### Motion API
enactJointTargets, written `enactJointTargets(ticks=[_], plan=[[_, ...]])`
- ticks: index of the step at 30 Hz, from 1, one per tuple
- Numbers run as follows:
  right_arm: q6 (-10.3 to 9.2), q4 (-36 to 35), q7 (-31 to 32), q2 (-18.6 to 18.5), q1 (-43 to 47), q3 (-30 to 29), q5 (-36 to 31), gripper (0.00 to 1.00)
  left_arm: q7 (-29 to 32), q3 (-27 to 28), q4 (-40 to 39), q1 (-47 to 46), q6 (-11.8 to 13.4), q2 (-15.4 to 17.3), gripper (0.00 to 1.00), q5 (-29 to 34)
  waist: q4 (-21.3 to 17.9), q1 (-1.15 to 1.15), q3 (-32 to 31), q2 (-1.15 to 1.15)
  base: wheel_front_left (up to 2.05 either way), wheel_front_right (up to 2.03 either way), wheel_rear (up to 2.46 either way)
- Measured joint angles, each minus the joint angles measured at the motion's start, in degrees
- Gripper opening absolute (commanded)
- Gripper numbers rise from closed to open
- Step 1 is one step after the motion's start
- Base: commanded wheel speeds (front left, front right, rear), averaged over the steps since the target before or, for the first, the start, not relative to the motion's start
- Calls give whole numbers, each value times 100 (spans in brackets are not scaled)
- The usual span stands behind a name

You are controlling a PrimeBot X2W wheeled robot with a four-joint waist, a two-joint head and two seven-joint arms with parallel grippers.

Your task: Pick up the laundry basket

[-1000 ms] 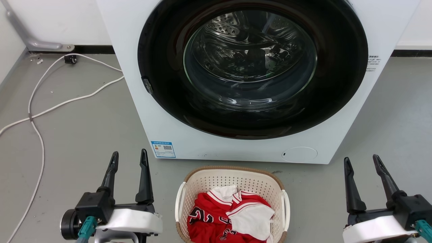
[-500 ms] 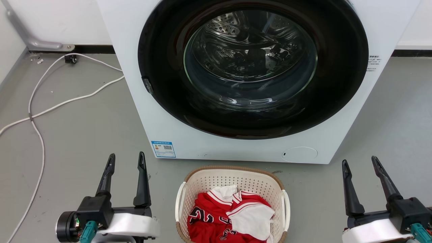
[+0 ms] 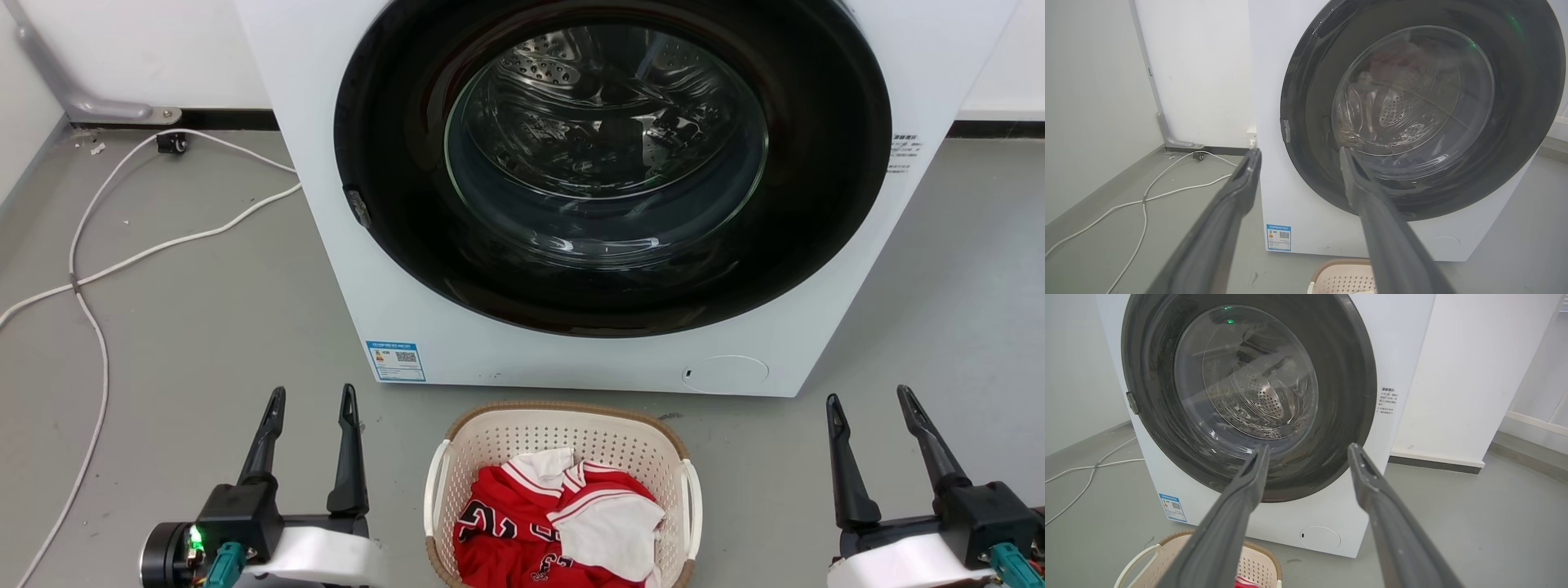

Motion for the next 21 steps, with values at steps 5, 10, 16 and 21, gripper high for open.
enactJointTargets(ticks=[5, 10, 16, 21], plan=[[0, 44, 0, 0, 40, -2, -4, 100, 0, -9, 35, 21, 3, 0, 100, 30, -1, 0, 3, 0, 0, 0, 0], [0, 68, 0, 0, 53, -13, -3, 100, 0, -15, 42, 23, 22, 0, 100, 29, -5, 0, 10, 0, 0, 0, 0], [0, 71, 0, -1, 53, -25, 11, 100, 0, -27, 56, 23, 22, 0, 100, 54, 7, 0, 21, 0, 0, 0, 0], [0, 71, 0, -1, 53, -26, 21, 100, 0, -22, 52, 23, 41, 0, 100, 46, 8, 0, 47, 0, 0, 0, 0]])
